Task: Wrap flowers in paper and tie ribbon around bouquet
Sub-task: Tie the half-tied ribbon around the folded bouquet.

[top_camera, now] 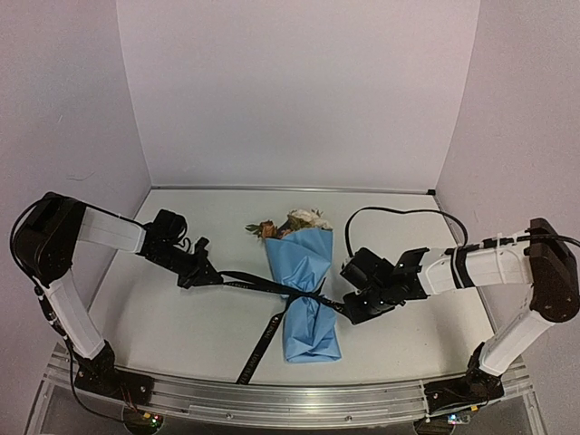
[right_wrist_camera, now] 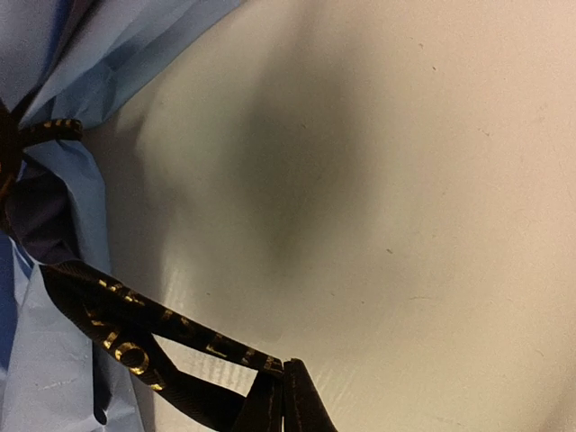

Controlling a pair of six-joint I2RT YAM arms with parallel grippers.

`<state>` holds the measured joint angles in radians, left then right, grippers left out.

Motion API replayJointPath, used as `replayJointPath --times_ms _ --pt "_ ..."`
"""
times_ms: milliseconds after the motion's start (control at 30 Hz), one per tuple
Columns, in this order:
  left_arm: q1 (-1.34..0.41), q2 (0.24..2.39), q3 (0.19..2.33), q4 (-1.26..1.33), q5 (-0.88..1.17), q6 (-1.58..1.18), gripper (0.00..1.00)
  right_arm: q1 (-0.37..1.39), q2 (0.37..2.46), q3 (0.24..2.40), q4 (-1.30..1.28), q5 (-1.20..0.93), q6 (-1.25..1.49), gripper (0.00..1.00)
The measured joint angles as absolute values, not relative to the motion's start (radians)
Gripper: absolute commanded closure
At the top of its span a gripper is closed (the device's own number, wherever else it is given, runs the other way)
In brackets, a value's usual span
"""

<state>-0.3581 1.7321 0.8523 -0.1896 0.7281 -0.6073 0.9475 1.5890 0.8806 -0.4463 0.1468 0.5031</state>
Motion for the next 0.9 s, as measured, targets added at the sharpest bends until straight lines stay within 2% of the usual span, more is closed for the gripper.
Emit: replayJointPath --times_ms 333,667,700,767,900 --pt "-0.201 1.735 0.939 -0.245 0.764 -0.608 1.00 0.981 1.567 0.882 -0.314 0.091 0.580 1.00" --pt "-0.259 1.755 0.970 -0.290 0.751 -0.575 1.00 0.993 1.509 0.820 -0.317 0.126 0.580 1.00" --pt "-0.282 1.755 0.964 -0.290 0.742 -0.569 1.00 0.993 1.509 0.817 -0.341 0.128 0.579 0.98" --pt "-0.334 1.754 0.954 -0.289 0.715 -0.557 1.00 0.989 1.509 0.821 -0.391 0.135 0.577 0.81" --pt "-0.396 1.753 0.940 -0.286 0.683 -0.546 1.00 0.982 1.509 0.866 -0.492 0.144 0.579 0.60"
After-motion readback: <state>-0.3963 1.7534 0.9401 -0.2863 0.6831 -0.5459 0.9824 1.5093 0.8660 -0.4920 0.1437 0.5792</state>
